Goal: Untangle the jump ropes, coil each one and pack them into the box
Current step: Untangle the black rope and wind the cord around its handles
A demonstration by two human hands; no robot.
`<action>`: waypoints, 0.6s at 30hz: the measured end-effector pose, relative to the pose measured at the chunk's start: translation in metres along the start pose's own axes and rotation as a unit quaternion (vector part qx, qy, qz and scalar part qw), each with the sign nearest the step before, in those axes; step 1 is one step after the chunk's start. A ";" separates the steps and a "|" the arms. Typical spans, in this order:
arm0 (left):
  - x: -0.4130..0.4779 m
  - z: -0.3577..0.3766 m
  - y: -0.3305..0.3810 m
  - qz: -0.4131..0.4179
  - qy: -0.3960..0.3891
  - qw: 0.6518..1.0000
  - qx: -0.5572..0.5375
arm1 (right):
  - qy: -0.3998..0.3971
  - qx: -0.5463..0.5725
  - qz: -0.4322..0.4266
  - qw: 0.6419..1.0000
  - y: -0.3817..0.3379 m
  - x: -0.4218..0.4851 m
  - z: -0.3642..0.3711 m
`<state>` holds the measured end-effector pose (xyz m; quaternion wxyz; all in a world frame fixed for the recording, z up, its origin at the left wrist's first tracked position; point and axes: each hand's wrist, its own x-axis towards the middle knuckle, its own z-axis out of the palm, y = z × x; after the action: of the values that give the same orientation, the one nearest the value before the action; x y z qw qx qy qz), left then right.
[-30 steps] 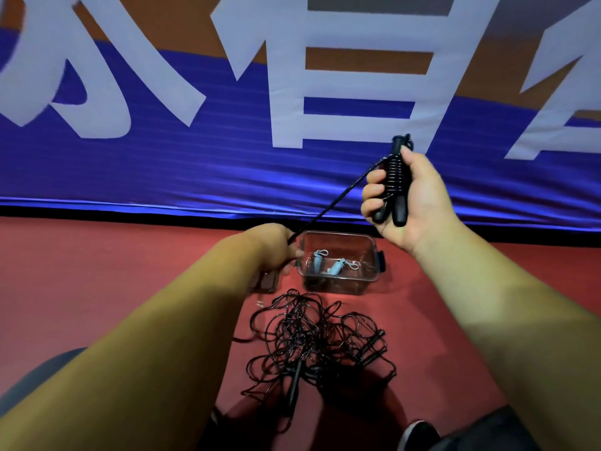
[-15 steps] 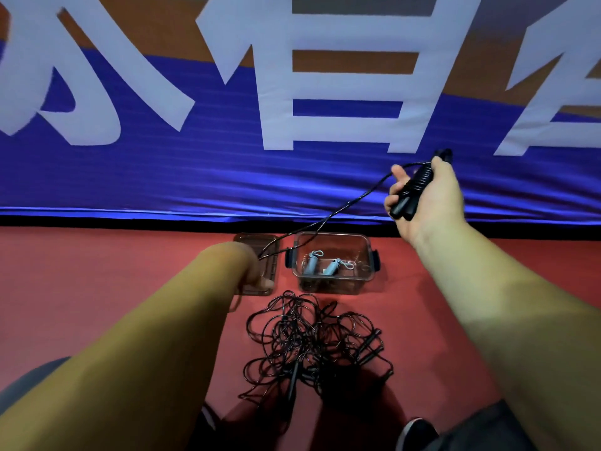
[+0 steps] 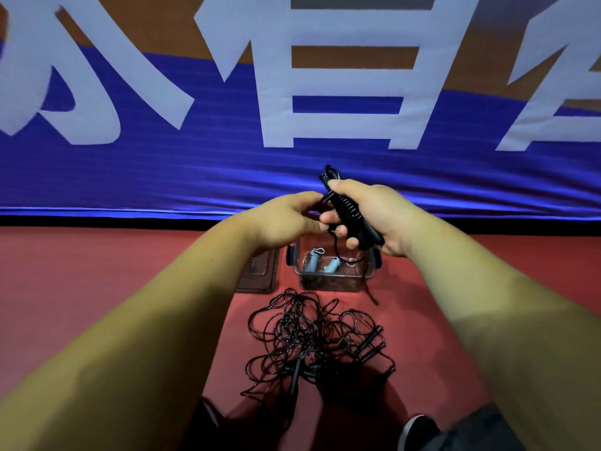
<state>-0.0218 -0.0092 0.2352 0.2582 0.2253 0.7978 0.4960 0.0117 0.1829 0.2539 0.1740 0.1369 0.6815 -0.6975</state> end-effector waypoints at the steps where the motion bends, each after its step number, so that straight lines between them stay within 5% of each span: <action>1: -0.001 -0.002 0.000 -0.001 -0.006 1.000 0.003 | 0.000 -0.011 -0.001 1.000 0.000 0.000 -0.001; 18: -0.023 0.011 0.007 -0.059 -0.054 0.996 -0.041 | -0.013 -0.079 -0.013 0.997 0.005 -0.008 -0.008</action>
<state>0.0035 -0.0131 0.2413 0.3383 0.1938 0.7737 0.4994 0.0201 0.1914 0.2526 0.1840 0.1041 0.7341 -0.6453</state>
